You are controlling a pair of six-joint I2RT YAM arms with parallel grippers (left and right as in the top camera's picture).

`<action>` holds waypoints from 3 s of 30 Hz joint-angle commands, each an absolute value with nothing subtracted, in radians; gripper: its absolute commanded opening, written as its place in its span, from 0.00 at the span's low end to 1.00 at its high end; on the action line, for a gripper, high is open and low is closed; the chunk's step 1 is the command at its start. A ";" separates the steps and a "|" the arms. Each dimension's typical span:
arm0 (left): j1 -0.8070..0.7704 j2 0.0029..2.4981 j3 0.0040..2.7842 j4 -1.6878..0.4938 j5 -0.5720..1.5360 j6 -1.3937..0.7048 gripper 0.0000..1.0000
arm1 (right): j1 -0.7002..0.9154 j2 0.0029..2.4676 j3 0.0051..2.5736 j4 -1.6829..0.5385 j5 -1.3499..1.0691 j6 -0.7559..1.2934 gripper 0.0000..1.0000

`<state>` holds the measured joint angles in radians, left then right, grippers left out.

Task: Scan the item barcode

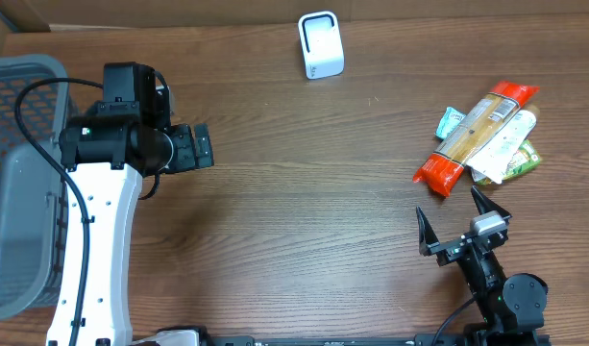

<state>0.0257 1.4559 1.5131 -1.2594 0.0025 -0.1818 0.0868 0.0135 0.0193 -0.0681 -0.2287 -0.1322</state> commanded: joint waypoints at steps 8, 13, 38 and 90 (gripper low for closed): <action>0.019 1.451 1.517 -1.256 -0.004 -0.191 1.00 | 0.093 0.003 0.008 -0.060 -0.225 -0.139 1.00; 0.019 1.451 1.516 -1.255 -0.004 -0.191 1.00 | 0.093 0.003 0.008 -0.060 -0.225 -0.139 1.00; -0.033 0.665 0.652 -0.373 0.073 -0.150 0.99 | 0.093 0.003 0.008 -0.060 -0.225 -0.139 1.00; -0.032 0.005 0.006 -0.073 0.071 0.023 0.99 | 0.093 0.003 0.008 -0.060 -0.225 -0.139 1.00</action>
<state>-0.0265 0.0158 0.0082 -0.0704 0.0704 0.0040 0.0868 0.0128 0.0189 -0.0673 -0.2283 -0.1345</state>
